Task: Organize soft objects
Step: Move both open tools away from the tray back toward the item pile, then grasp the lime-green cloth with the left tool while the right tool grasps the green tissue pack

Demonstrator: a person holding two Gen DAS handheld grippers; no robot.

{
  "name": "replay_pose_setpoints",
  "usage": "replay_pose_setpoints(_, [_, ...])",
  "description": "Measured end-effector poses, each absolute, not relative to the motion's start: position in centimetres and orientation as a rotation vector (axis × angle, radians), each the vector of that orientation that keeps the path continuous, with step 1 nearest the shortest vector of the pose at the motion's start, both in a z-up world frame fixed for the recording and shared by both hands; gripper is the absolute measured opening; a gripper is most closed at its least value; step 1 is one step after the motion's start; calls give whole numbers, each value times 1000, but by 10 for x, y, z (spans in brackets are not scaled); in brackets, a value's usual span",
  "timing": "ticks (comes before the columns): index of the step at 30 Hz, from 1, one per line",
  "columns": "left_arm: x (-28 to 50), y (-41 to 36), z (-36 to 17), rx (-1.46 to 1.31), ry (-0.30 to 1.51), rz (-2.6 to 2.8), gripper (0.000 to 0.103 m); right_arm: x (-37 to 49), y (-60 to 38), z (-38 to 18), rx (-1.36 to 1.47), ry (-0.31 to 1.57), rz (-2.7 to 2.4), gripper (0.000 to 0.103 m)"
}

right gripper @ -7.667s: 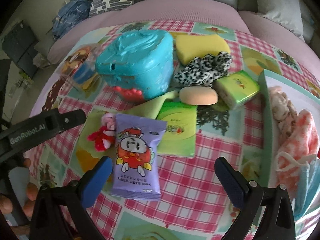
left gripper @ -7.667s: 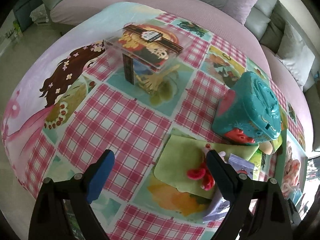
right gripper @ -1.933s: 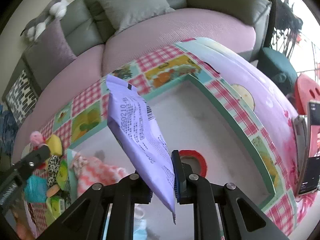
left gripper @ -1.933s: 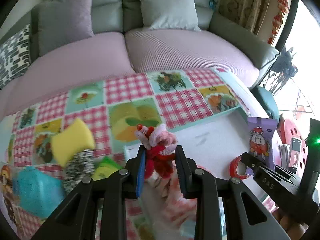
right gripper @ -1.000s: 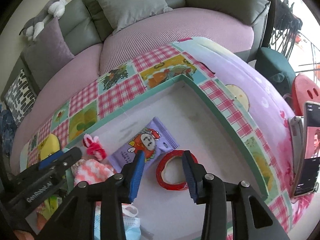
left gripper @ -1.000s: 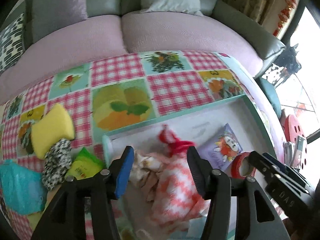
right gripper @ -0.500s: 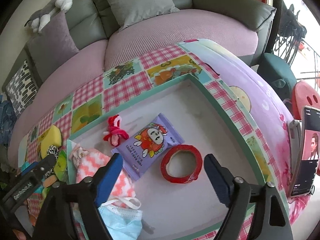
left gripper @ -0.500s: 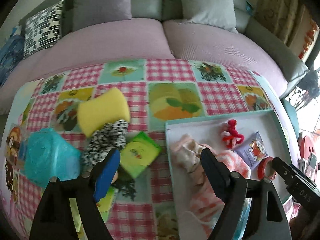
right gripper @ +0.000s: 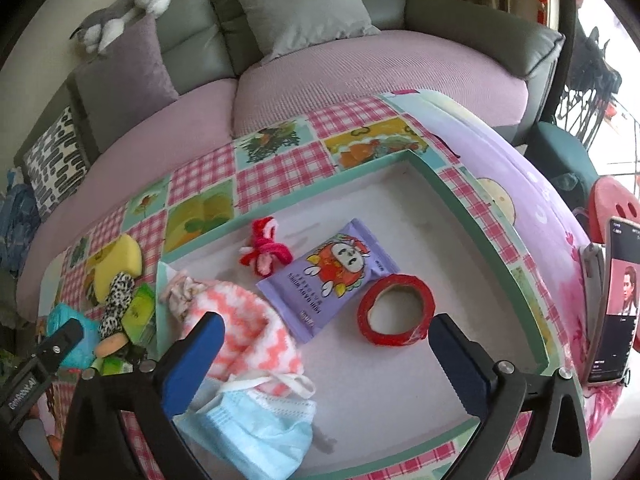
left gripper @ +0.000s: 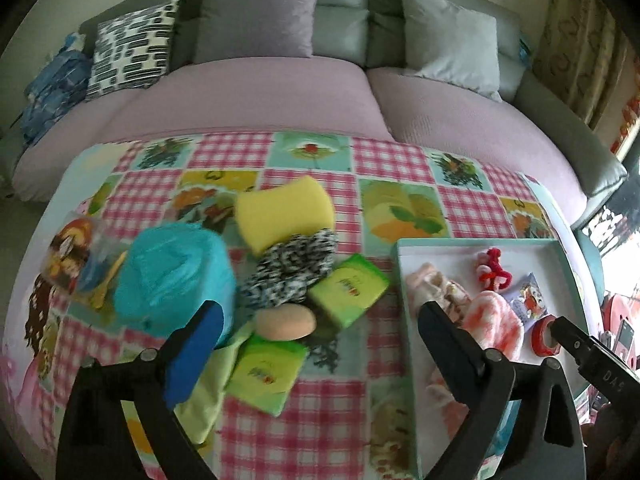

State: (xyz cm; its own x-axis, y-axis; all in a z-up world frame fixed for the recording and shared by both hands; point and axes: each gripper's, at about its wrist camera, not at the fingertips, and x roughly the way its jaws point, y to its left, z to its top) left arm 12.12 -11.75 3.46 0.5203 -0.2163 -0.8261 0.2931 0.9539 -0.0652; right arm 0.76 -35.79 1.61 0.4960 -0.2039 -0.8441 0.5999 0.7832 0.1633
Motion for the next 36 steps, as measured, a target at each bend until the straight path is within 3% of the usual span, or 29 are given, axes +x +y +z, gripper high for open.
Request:
replay_pose_setpoints(22, [120, 68, 42, -166, 939, 16, 98, 44, -231, 41, 326, 888, -224, 103])
replay_pose_setpoints(36, [132, 88, 9, -183, 1079, 11, 98, 81, -147, -1, 254, 993, -23, 103])
